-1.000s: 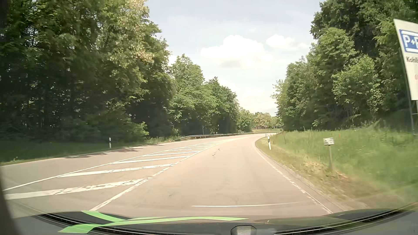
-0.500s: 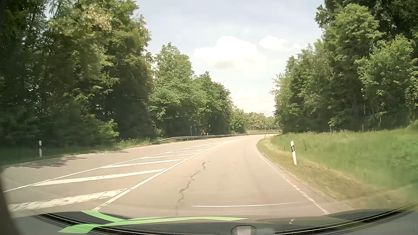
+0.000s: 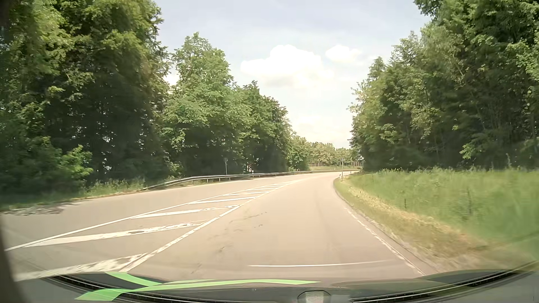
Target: Follow the waypoints while adhering to traffic rules and regulations
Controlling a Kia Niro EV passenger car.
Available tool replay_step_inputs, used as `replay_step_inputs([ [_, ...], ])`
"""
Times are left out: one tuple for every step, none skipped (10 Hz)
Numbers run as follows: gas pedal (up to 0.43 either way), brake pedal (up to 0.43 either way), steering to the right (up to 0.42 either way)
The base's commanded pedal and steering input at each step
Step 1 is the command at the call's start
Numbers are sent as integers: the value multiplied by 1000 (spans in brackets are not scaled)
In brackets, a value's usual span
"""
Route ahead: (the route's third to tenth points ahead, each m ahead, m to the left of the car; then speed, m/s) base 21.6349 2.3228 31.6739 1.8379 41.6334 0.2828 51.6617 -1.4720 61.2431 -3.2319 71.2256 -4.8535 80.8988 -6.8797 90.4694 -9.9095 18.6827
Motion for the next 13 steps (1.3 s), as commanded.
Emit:
replay_step_inputs([
  [150,0,15],
  [150,0,15],
  [150,0,15],
  [150,0,15],
  [150,0,15],
  [150,0,16],
  [150,0,16],
  [150,0,16],
  [150,0,16],
  [150,0,16],
  [150,0,15],
  [157,0,14],
  [157,0,14],
])
